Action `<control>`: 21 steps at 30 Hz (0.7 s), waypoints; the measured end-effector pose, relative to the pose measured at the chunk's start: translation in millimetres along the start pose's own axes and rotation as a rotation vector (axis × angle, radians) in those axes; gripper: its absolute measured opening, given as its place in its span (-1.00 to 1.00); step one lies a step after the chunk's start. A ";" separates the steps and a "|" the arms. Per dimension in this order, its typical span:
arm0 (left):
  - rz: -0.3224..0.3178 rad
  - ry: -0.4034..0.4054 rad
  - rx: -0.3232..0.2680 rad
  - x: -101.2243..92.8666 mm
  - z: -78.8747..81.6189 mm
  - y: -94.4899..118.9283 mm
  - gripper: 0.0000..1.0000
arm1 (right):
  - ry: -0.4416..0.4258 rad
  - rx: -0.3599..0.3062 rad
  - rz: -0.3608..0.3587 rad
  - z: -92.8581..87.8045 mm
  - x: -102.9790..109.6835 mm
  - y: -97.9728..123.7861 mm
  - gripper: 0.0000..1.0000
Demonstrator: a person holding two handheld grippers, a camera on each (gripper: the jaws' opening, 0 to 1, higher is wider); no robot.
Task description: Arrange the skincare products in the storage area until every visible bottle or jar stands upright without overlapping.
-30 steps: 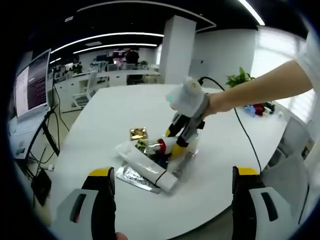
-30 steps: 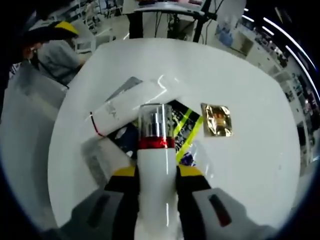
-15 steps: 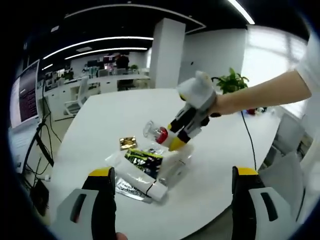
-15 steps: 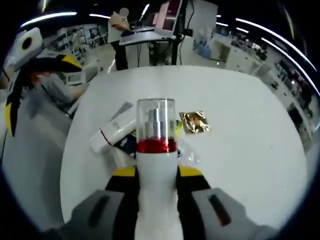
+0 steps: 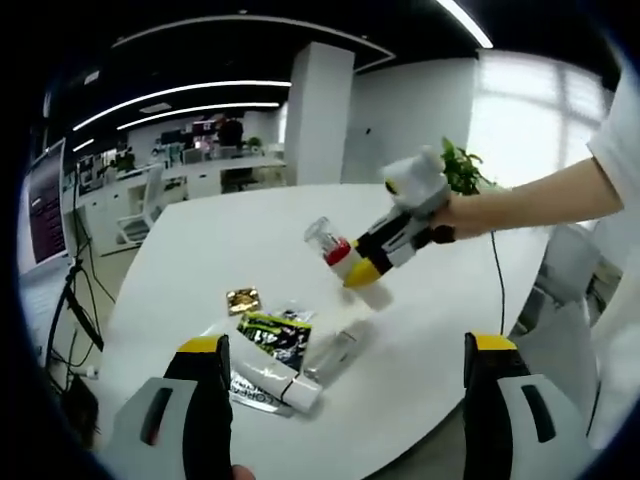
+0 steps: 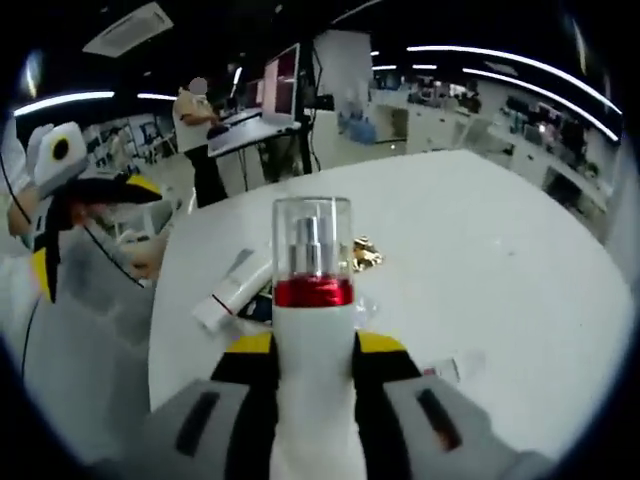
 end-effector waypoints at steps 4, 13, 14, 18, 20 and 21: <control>-0.028 -0.019 0.002 -4.5 6.1 -4.7 0.90 | -0.053 -0.053 0.001 1.3 2.7 18.2 -0.46; -0.125 0.001 -0.016 -18.6 16.0 -19.2 0.90 | -0.146 -0.142 0.028 -1.6 16.5 55.9 -0.46; -0.143 -0.002 -0.015 -20.8 17.2 -21.8 0.90 | -0.163 -0.154 0.034 -2.6 19.2 61.0 -0.46; -0.232 -0.055 0.007 -30.3 23.6 -31.5 0.87 | -0.206 -0.189 0.052 -6.7 28.7 75.9 -0.46; -0.284 -0.061 -0.003 -35.1 29.7 -37.2 0.86 | -0.233 -0.205 0.060 -9.1 34.9 83.3 -0.46; -0.310 -0.063 -0.006 -37.7 33.6 -40.5 0.86 | -0.244 -0.214 0.066 -10.4 39.1 87.9 -0.46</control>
Point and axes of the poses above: the point that each gripper's makers call its tool centre point, and the gripper's own axes: y roughly backward along the fingers, x roughly to its left, z roughly out of its top, the point moved 7 cm from there along y, roughly backward along the fingers, and after that the axes turned 15 degrees about -z, right-handed, at the moved point
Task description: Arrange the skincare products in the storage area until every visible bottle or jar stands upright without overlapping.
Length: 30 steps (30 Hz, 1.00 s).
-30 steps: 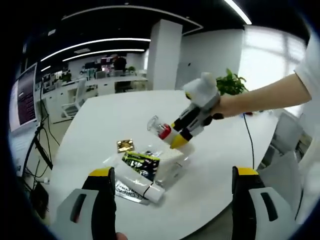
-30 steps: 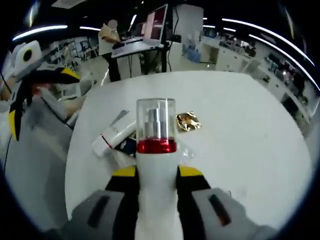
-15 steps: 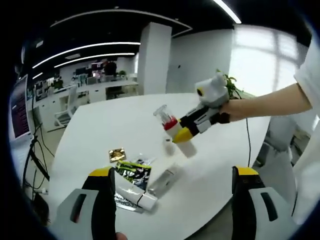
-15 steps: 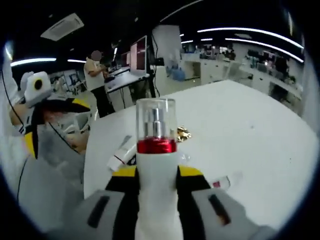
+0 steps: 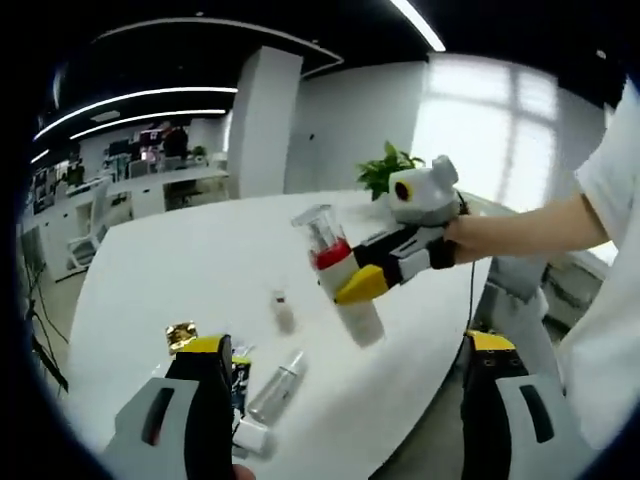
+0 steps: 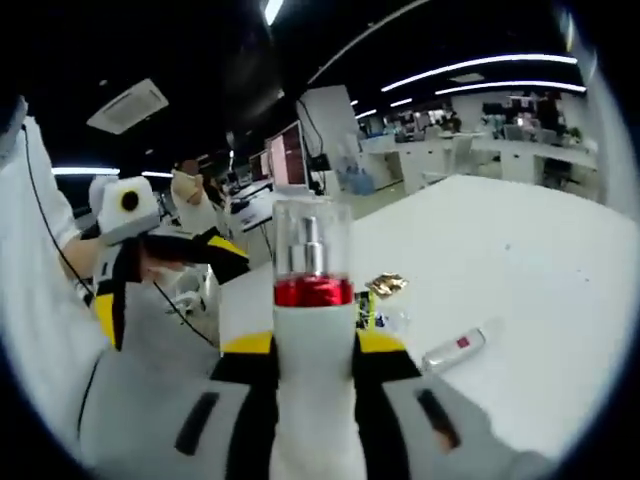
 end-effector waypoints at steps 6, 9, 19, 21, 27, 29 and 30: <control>-0.121 0.016 -0.021 -6.3 15.2 -18.1 0.66 | -0.041 -0.035 0.030 -3.9 14.4 18.6 -0.46; -0.162 0.030 -0.040 -7.0 21.6 -24.8 0.64 | -0.057 -0.059 0.056 -3.6 24.8 30.0 -0.46; -0.407 0.080 -0.074 -24.8 32.5 -45.3 0.38 | -0.112 -0.129 0.144 -0.8 48.1 55.9 -0.46; -0.434 0.075 -0.065 -27.9 32.1 -48.1 0.31 | -0.116 -0.136 0.159 -1.3 51.6 59.3 -0.46; -0.513 0.076 -0.075 -37.0 33.0 -50.6 0.04 | -0.121 -0.150 0.217 -3.1 63.8 67.9 -0.46; -0.528 0.075 -0.074 -38.0 33.0 -51.1 -0.05 | -0.116 -0.151 0.238 -3.2 69.0 69.9 -0.46; -0.530 0.074 -0.073 -38.1 33.1 -51.2 -0.09 | -0.114 -0.151 0.247 -3.5 70.2 70.3 -0.46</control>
Point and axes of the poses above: the point that each gripper's makers call its tool centre point, and the gripper's own axes: y roughly backward along the fingers, x roughly to its left, z roughly out of its top, the point moved 7 cm from there along y, roughly backward along the fingers, and after that the axes turned 15 degrees about -z, right-handed, at the moved point
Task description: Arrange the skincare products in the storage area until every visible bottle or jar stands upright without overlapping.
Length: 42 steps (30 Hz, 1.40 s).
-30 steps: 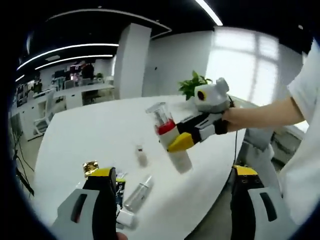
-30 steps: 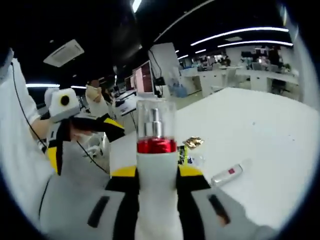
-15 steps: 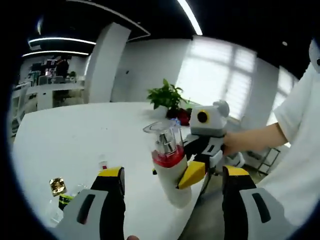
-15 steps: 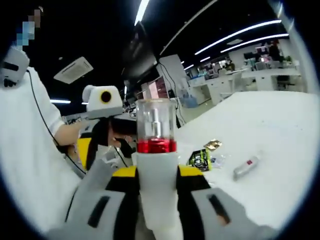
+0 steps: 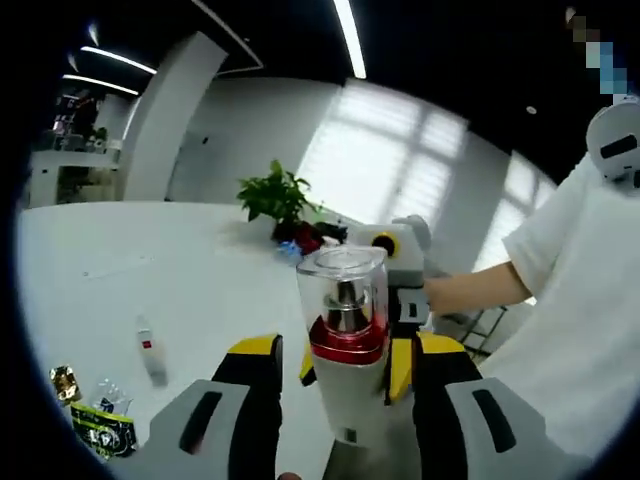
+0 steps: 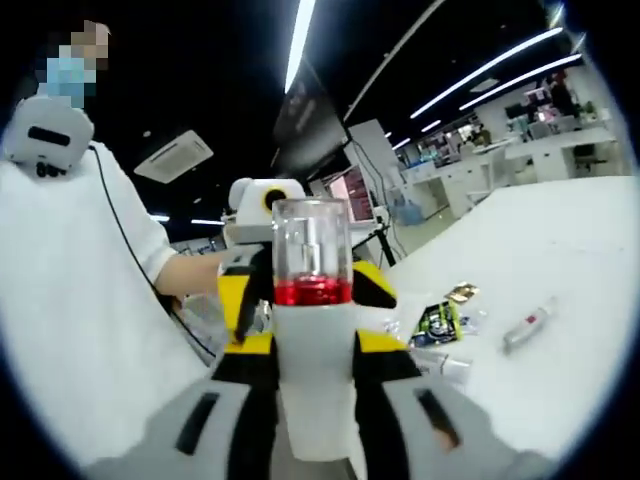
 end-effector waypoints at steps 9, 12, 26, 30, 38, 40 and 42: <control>-0.041 -0.034 0.015 -4.6 1.3 -1.1 -0.34 | -0.014 -0.017 0.029 -0.2 2.3 0.3 -0.45; -0.044 -0.039 0.041 -5.0 -0.3 -2.7 -0.46 | -0.012 -0.020 0.029 -1.4 -0.1 0.2 -0.45; 0.000 -0.107 0.143 22.0 -1.0 -17.8 -0.50 | 0.044 -0.017 -0.161 -14.9 -22.6 3.0 -0.38; -0.002 -0.114 0.121 27.6 7.2 -19.1 -0.50 | 0.067 0.020 -0.231 -29.5 -29.0 4.5 -0.38; 0.031 -0.197 0.251 41.9 -3.1 -33.3 -0.49 | 0.139 0.054 -0.405 -41.5 -45.8 2.5 -0.39; 0.034 -0.211 0.270 45.1 -6.8 -36.6 -0.49 | 0.156 0.073 -0.420 -45.9 -51.0 1.9 -0.40; 0.043 -0.218 0.285 50.5 -11.5 -40.5 -0.49 | 0.170 0.089 -0.435 -49.3 -56.1 1.7 -0.40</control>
Point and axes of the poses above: the point that each gripper's makers call its tool centre point, and the gripper's own axes: y roughly backward along the fingers, x roughly to its left, z roughly out of its top, the point moved 7 cm from there along y, roughly backward along the fingers, and after that the axes turned 15 degrees about -z, right-handed, at the moved point
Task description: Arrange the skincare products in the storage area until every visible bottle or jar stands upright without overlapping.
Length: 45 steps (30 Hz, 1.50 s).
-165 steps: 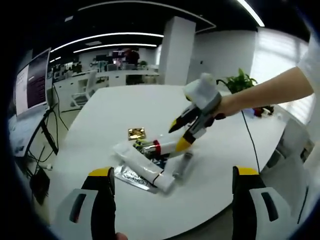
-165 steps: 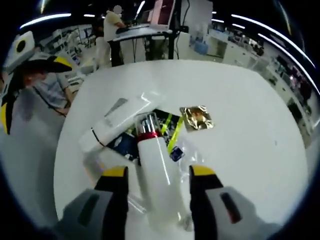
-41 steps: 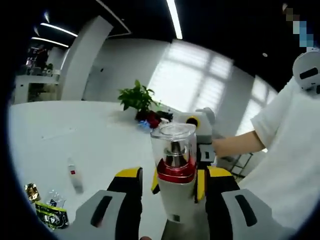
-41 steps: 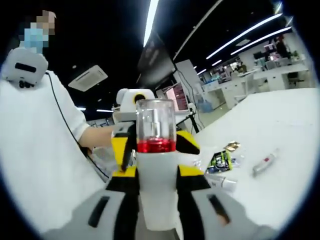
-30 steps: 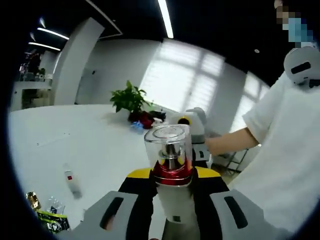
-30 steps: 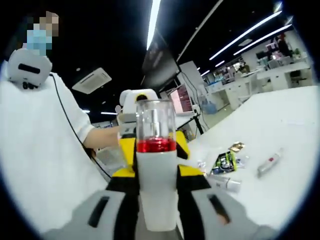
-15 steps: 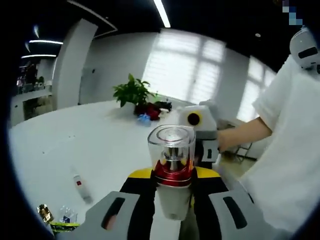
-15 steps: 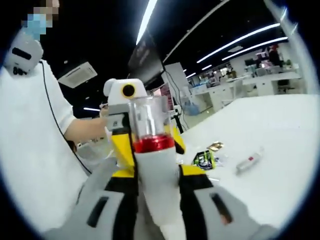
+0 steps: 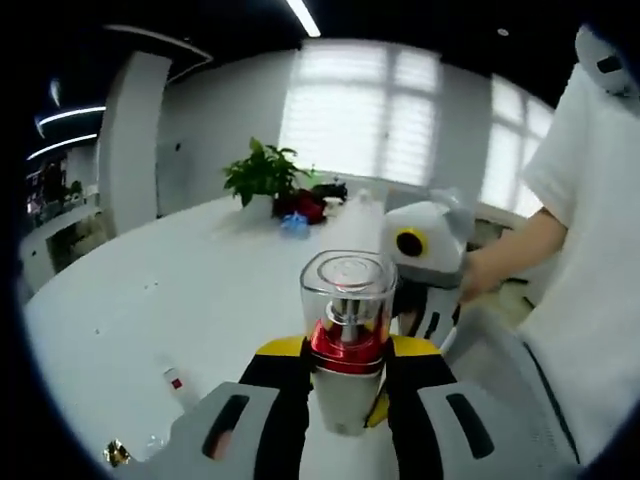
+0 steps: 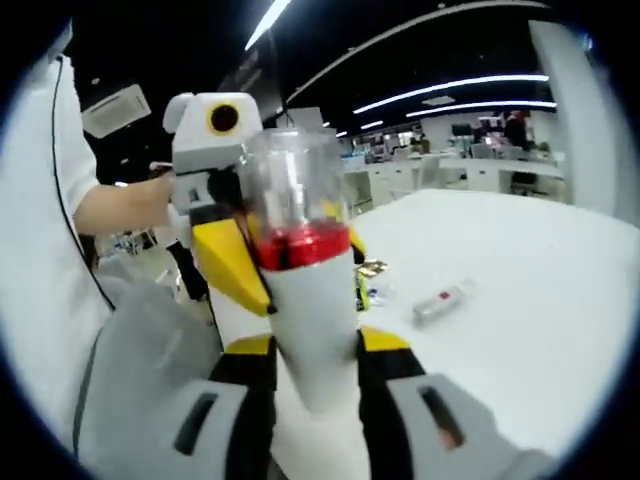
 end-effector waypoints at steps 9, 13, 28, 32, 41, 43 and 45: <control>0.027 0.001 0.055 19.9 -17.0 -12.7 -0.49 | 0.087 0.068 -0.050 -16.0 -17.8 -16.6 -0.41; 0.027 -0.004 0.089 25.5 -23.5 -16.4 -0.49 | 0.096 0.091 -0.057 -23.5 -21.2 -23.2 -0.41; 0.004 -0.005 0.139 45.5 -42.7 -26.2 -0.48 | 0.103 0.149 -0.086 -41.7 -34.1 -39.5 -0.41; 0.006 -0.008 0.136 51.2 -44.9 -28.2 -0.48 | 0.112 0.160 -0.093 -42.7 -39.4 -43.3 -0.41; 0.006 -0.007 0.131 68.2 -48.8 -31.8 -0.48 | 0.129 0.183 -0.107 -46.1 -52.9 -54.2 -0.41; 0.004 -0.002 0.125 72.6 -48.1 -31.0 -0.48 | 0.128 0.181 -0.107 -45.5 -55.0 -55.8 -0.41; 0.002 0.000 0.116 75.9 -47.8 -30.7 -0.47 | 0.128 0.180 -0.109 -44.6 -58.1 -58.2 -0.41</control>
Point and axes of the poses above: the point that each gripper's makers call its tool centre point, and the gripper's own axes: y roughly backward along the fingers, x roughly to its left, z roughly out of its top, the point moved 7 cm from there along y, roughly backward along the fingers, and after that the axes turned 15 degrees about -z, right-handed, at the moved point
